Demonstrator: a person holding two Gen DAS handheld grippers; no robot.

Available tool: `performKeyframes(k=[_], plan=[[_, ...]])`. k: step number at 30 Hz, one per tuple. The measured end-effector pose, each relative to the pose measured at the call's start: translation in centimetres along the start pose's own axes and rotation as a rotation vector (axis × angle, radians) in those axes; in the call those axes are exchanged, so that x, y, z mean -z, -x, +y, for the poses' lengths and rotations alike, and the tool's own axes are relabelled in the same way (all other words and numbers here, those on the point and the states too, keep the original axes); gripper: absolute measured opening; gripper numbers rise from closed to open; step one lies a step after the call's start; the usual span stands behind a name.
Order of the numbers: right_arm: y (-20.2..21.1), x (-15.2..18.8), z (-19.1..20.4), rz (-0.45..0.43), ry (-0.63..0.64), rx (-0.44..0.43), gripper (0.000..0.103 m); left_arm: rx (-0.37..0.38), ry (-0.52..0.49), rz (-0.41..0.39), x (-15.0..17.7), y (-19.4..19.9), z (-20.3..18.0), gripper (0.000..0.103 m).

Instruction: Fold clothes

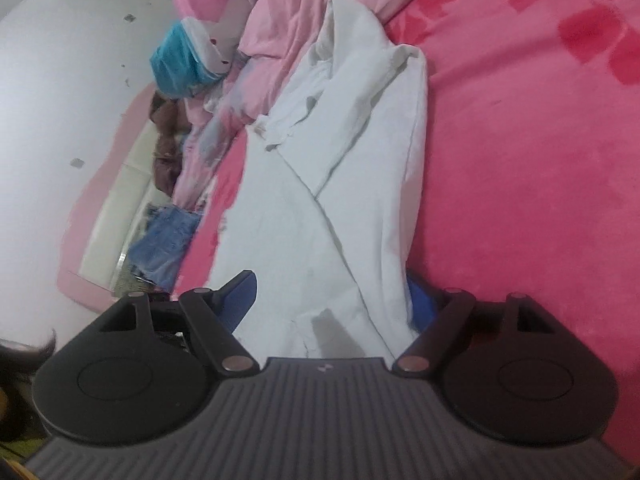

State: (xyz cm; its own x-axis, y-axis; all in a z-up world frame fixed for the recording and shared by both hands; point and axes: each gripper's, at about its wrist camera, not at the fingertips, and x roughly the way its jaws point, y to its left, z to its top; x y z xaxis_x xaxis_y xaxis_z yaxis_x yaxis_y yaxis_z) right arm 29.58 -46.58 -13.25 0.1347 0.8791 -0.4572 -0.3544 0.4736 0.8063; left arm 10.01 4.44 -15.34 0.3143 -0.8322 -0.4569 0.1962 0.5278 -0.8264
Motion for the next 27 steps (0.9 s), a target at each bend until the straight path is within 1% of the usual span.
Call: performKeyframes(k=[1, 2, 3, 6, 8, 11, 12, 13, 14, 17, 22, 27], plan=[[-0.2, -0.1, 0.0, 0.011, 0.004, -0.018, 0.066, -0.005, 0.0, -0.002, 0.0, 0.0, 0.0, 0.01], [-0.4, -0.2, 0.0, 0.022, 0.007, -0.037, 0.062, -0.01, -0.001, -0.005, 0.1, 0.0, -0.1, 0.01], [-0.8, -0.2, 0.2, 0.037, 0.021, -0.047, 0.061, -0.016, -0.003, -0.008, 0.1, 0.1, -0.1, 0.01], [-2.1, 0.2, 1.3, 0.091, 0.073, -0.067, 0.051, -0.031, -0.015, -0.012, 0.3, 0.2, -0.4, 0.01], [-2.4, 0.6, 1.9, 0.12, 0.095, -0.078, 0.041, -0.045, -0.028, -0.018, 0.3, 0.1, -0.7, 0.01], [-3.3, 1.3, 3.1, 0.165, 0.131, -0.07, 0.025, -0.07, -0.058, -0.034, 0.5, 0.2, -1.2, 0.008], [-3.6, 1.6, 3.6, 0.173, 0.145, -0.067, 0.022, -0.078, -0.069, -0.042, 0.6, 0.3, -1.4, 0.007], [-3.8, 2.0, 4.0, 0.178, 0.162, -0.059, 0.015, -0.084, -0.077, -0.051, 0.6, 0.4, -1.6, 0.007], [-3.9, 2.2, 4.4, 0.175, 0.175, -0.051, 0.012, -0.088, -0.083, -0.06, 0.7, 0.5, -1.8, 0.006], [-3.7, 2.6, 5.1, 0.134, 0.187, -0.06, 0.008, -0.089, -0.088, -0.088, 0.7, 1.0, -2.0, 0.005], [-2.6, 3.1, 6.4, 0.037, 0.209, -0.106, 0.007, -0.078, -0.086, -0.147, 0.0, 1.5, -2.6, 0.005], [-2.3, 3.6, 7.3, -0.029, 0.22, -0.102, 0.007, -0.079, -0.106, -0.214, -1.4, 2.3, -3.5, 0.005]])
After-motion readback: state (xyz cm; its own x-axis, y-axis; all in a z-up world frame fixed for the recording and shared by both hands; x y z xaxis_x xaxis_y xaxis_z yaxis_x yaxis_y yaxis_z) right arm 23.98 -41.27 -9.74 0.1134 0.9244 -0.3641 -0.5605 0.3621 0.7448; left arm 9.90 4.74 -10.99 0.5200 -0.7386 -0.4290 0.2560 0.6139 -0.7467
